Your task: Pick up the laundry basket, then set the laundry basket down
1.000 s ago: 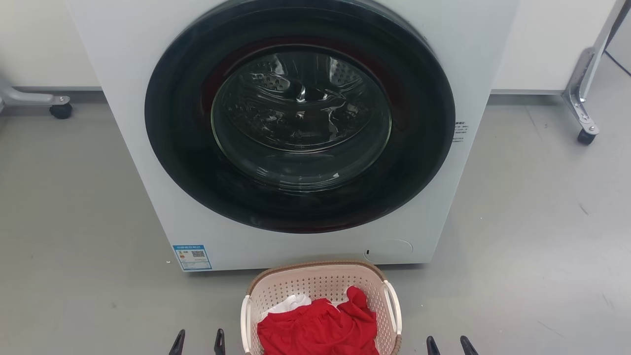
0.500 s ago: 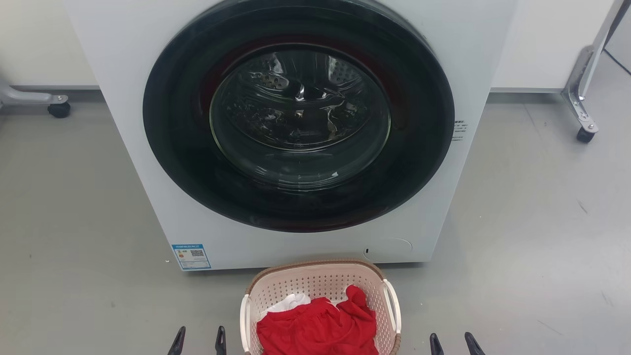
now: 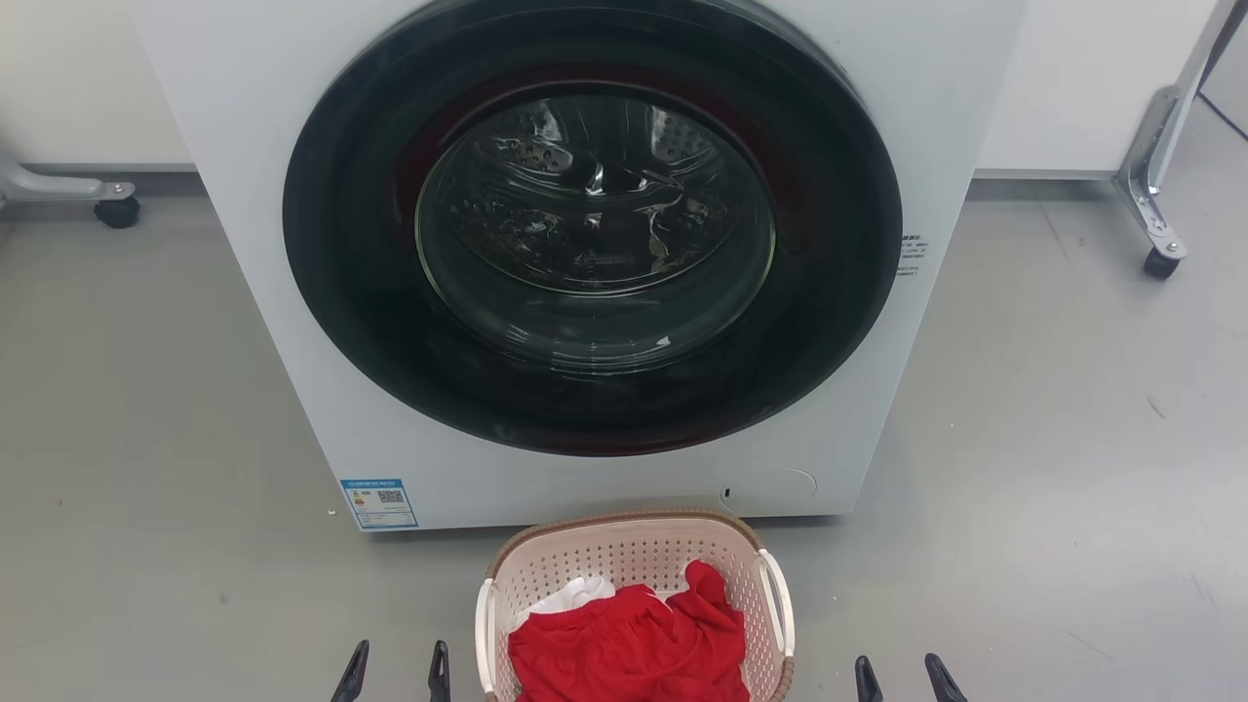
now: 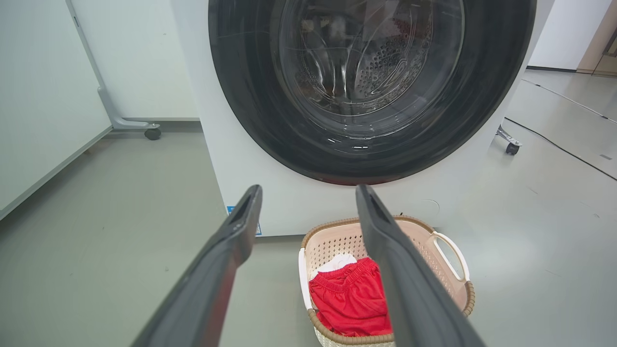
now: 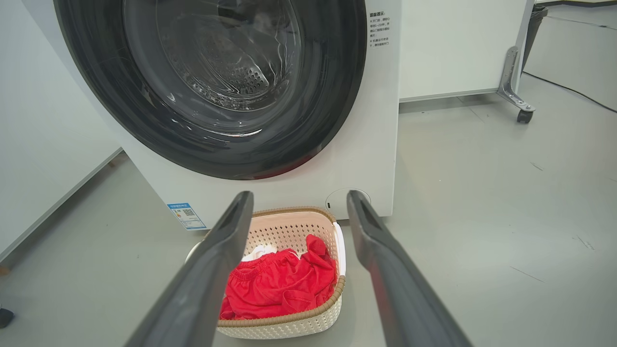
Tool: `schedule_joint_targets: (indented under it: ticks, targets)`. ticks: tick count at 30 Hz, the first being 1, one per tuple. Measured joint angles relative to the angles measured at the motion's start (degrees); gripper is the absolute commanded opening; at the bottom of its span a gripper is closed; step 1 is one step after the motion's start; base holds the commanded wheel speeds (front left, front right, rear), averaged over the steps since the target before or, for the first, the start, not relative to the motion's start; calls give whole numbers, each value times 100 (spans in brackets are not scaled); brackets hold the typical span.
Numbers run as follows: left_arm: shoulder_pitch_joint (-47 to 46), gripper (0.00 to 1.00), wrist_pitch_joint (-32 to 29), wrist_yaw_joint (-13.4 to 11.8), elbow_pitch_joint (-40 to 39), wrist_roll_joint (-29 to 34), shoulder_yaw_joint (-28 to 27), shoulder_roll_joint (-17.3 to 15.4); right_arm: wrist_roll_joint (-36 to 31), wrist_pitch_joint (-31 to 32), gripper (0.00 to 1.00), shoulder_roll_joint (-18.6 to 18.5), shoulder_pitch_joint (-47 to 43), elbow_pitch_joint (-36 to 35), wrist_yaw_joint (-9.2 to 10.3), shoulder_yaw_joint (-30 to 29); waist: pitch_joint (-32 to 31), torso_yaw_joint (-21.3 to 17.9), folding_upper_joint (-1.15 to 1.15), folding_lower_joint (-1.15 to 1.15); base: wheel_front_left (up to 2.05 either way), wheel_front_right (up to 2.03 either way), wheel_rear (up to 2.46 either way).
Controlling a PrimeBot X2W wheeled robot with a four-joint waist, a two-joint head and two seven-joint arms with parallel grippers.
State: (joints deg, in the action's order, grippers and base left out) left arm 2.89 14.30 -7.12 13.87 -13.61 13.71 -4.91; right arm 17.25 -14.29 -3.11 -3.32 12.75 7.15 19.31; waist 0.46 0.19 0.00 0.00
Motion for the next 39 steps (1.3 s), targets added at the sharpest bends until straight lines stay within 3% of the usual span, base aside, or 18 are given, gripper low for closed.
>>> schedule_joint_targets:
  ticks: [7, 8, 19, 39]
  targets:
    - [-1, 100, 0, 0, 5, 81, -42, 14, -25, 0, 100, 10, -62, -62, 0, -34, 24, 1, 0, 0, 0, 0, 0]
    - [1, 0, -1, 1, 18, 85, -46, 18, -24, 3, 0, 10, -68, -49, 0, -34, 27, 2, 0, 0, 0, 0, 0]
    - [88, 0, -90, 67, 244, -153, -135, 40, 225, 67, 0, 12, -151, 157, -62, -159, 26, 0, 0, 0, 0, 0, 0]
    - [-43, 0, -583, 368, 283, -1918, -534, 85, 1898, 560, 0, 26, 26, 209, -350, -720, 10, -4, 0, 0, 0, 0, 0]
